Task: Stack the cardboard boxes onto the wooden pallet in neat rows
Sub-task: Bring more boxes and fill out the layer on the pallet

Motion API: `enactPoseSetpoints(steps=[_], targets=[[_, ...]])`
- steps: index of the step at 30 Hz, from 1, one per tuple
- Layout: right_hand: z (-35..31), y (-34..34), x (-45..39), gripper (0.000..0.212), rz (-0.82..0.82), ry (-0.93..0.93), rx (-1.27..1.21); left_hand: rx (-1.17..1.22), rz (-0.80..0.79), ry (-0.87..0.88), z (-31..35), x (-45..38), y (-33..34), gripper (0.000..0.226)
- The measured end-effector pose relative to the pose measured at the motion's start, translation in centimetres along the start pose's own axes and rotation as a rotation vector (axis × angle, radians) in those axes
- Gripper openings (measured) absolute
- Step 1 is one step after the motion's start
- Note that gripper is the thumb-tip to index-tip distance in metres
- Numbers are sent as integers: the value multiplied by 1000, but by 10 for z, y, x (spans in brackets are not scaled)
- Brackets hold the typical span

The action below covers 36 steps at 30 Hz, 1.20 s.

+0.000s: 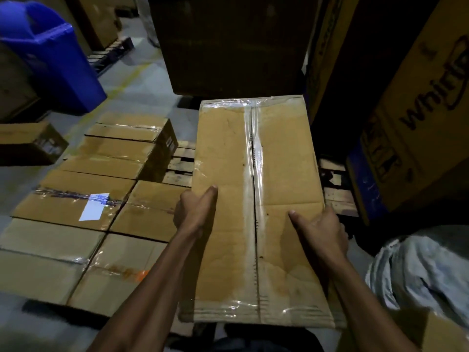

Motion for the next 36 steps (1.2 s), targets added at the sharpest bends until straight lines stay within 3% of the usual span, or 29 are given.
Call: enactPoseSetpoints(steps=[9, 13, 28, 30, 36], targets=[[-79, -17, -179, 79, -40, -124, 38, 63, 81, -37, 132, -93, 49, 51], [-108, -1, -246, 78, -65, -150, 58, 91, 122, -77, 167, -139, 68, 39], [-241, 116, -495, 69, -215, -206, 156, 146, 238, -258, 262, -373, 129, 48], [-261, 136, -517, 67, -250, -239, 162, 177, 264, -318, 265, -395, 127, 57], [-303, 210, -573, 72, -416, -344, 238, 237, 378, -458, 257, -440, 116, 51]])
Point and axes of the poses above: each hand's wrist, its own x-axis away from the middle knuckle, its own y-axis out of the palm, z = x × y, the point moved 2 cm from there along -x, towards the middle knuckle, and after that the axes turned 9 degrees about -x, right-handed, at the moved point
